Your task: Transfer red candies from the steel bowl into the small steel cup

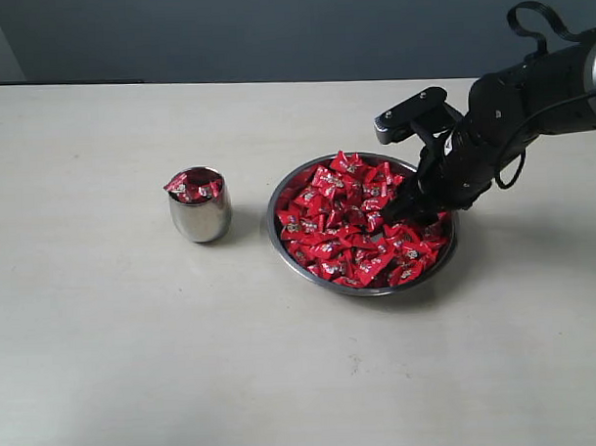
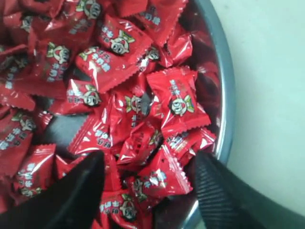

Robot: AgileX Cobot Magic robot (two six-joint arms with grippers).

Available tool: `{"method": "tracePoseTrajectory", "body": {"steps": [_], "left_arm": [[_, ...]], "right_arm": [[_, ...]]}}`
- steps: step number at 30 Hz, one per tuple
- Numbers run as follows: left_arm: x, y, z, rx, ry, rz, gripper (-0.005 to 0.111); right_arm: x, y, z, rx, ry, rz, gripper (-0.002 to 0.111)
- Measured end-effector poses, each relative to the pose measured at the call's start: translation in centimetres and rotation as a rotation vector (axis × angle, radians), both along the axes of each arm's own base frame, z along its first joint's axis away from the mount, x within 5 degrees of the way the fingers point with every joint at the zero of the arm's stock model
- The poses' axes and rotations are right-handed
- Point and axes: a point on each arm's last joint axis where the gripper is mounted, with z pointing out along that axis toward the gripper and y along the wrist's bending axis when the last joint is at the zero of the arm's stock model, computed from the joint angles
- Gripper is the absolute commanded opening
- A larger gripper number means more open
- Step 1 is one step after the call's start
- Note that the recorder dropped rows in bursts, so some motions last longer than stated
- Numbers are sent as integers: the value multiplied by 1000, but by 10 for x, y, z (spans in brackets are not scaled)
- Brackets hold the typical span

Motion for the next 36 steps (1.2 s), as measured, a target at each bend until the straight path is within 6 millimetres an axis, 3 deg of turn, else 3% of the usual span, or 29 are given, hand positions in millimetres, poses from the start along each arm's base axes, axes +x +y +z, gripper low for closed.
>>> {"method": "tracePoseTrajectory", "body": {"steps": [4,8,20,36], "left_arm": [[0,0,0,0,0,0,0],[0,0,0,0,0,0,0],[0,0,0,0,0,0,0],[0,0,0,0,0,0,0]], "right_arm": [[-1,0,-1,1,19,-12,35],[-2,0,-1,16,27,-29,43],[3,4,-14,36,16,-34,43],[6,6,-12,60,-23,-31,43]]}}
